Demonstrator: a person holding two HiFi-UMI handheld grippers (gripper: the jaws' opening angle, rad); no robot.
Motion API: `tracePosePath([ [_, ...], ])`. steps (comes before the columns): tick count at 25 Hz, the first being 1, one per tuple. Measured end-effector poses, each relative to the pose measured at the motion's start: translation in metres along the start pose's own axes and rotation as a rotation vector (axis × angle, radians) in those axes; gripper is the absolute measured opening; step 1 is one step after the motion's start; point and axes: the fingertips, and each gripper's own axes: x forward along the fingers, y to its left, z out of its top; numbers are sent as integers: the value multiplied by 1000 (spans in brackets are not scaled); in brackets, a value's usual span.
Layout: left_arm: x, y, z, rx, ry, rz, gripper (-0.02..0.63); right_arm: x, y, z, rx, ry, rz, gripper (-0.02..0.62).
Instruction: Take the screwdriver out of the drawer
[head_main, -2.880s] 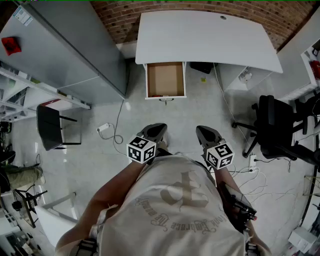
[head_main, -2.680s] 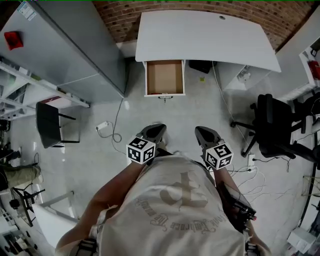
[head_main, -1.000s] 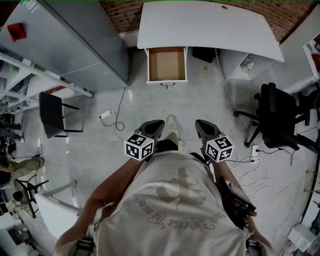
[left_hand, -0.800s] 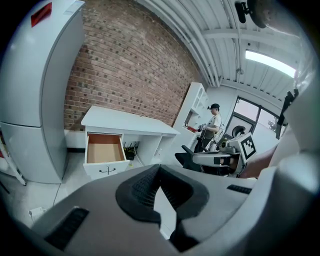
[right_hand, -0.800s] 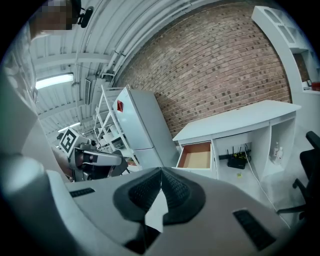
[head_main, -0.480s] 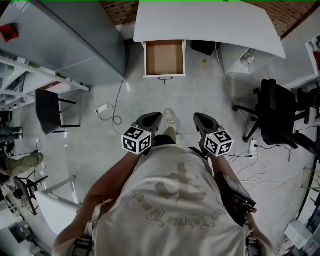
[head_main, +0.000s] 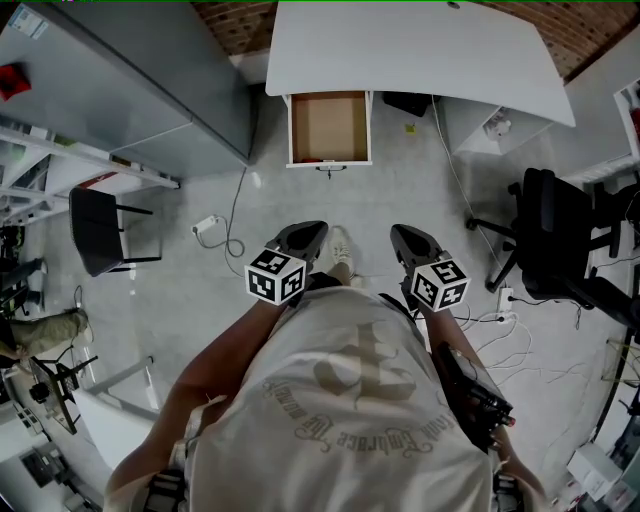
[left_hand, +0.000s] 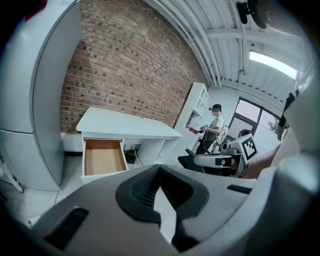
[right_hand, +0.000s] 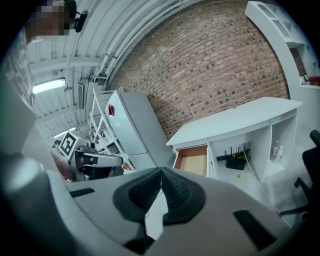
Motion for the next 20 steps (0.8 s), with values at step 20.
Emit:
tracePosePath([
  [20, 53, 95, 55, -45, -16, 22, 20, 90, -45, 51, -43, 78, 3, 23],
])
